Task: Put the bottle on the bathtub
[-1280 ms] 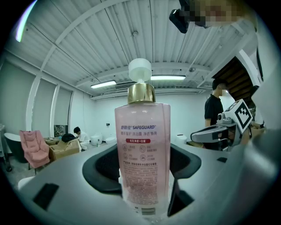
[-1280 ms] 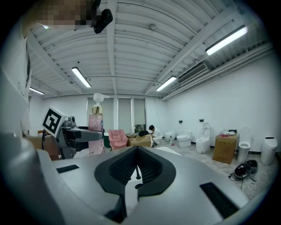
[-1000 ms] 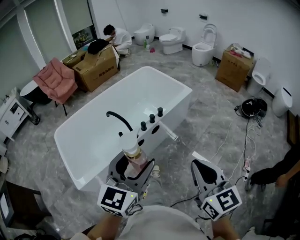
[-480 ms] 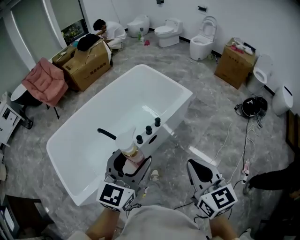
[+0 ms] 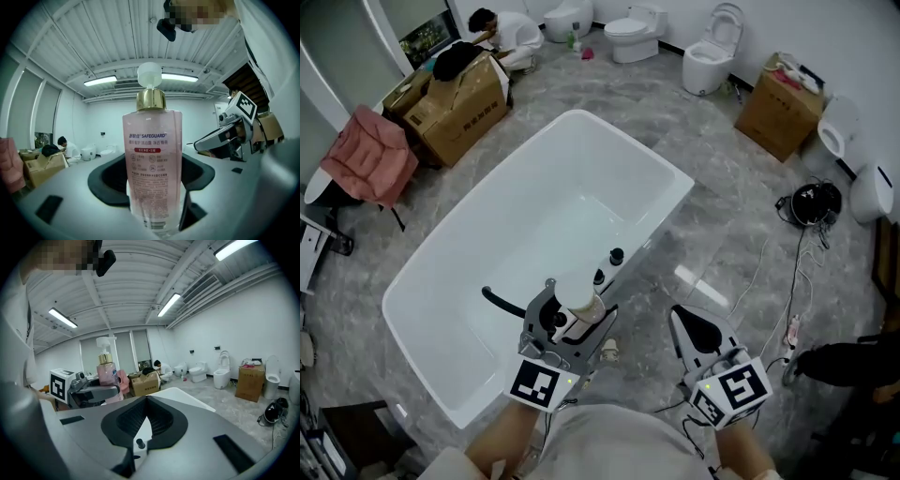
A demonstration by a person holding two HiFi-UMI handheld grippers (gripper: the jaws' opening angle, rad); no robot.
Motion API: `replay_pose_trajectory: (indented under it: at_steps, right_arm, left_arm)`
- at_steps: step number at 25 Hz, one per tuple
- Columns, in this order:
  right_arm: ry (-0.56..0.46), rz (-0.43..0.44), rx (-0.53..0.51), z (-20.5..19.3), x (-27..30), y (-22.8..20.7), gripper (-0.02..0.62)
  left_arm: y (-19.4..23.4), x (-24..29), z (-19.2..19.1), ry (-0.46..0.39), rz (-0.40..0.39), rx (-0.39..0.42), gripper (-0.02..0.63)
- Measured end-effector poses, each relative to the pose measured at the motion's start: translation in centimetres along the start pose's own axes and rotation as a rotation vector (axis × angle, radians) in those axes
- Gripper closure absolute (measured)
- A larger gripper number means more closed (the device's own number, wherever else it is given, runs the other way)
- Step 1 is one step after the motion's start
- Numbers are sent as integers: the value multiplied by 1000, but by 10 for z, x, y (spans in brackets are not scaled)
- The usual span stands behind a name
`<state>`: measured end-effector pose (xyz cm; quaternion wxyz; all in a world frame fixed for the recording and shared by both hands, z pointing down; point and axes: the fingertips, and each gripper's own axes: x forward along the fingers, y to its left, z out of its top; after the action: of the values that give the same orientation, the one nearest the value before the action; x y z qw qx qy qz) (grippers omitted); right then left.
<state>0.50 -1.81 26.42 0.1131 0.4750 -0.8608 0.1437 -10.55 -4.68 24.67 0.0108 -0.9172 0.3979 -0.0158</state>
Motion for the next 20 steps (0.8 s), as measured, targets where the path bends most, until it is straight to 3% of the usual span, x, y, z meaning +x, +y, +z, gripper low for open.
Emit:
replay_pose_trajectory:
  at_steps: [12, 20]
  right_arm:
    - [23, -91, 33, 6, 103, -84, 568]
    - [53, -143, 78, -31, 127, -150, 568]
  left_arm:
    - [69, 118, -30, -58, -76, -41, 288]
    - [86, 192, -71, -70, -76, -86, 288]
